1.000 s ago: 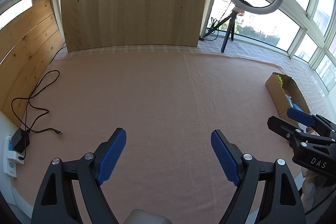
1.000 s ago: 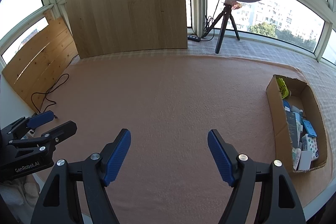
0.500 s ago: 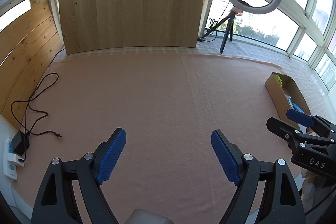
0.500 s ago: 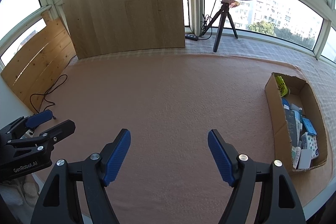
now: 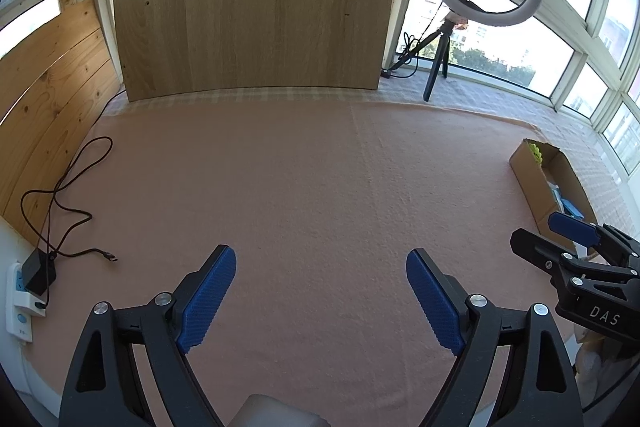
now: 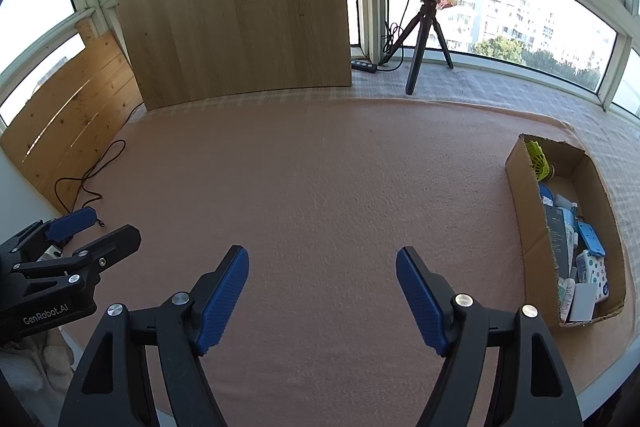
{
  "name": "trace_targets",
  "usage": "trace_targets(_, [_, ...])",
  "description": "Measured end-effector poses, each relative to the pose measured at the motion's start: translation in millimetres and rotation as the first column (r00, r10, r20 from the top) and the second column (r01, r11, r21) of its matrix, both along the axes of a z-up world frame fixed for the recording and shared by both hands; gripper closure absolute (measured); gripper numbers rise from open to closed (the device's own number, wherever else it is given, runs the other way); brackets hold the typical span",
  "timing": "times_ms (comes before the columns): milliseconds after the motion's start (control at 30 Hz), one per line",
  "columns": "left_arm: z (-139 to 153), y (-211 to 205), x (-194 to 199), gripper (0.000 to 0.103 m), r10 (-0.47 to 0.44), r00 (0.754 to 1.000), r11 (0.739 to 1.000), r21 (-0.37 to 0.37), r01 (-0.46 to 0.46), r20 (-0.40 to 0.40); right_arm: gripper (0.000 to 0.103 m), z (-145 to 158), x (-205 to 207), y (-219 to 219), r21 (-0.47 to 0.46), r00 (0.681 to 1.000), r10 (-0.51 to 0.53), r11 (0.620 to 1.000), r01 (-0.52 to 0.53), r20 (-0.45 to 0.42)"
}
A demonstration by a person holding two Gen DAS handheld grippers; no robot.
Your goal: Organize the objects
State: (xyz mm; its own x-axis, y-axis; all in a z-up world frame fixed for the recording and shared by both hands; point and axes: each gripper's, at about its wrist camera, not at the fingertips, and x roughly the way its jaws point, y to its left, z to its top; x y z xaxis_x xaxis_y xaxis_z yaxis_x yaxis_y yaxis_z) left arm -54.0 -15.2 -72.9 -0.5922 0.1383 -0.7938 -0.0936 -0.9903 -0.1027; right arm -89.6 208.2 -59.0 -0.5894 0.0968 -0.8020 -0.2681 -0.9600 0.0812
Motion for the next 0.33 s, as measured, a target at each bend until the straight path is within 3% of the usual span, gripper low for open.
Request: trace_targets(333, [-12.5,-5.7,-6.9,0.012,0.012,1.0,1.0,0.009,-0.012,0.016,0.03,-8.1,-5.8,2.8,-0.005,1.0,-0.005,1.0,0.005,0.019])
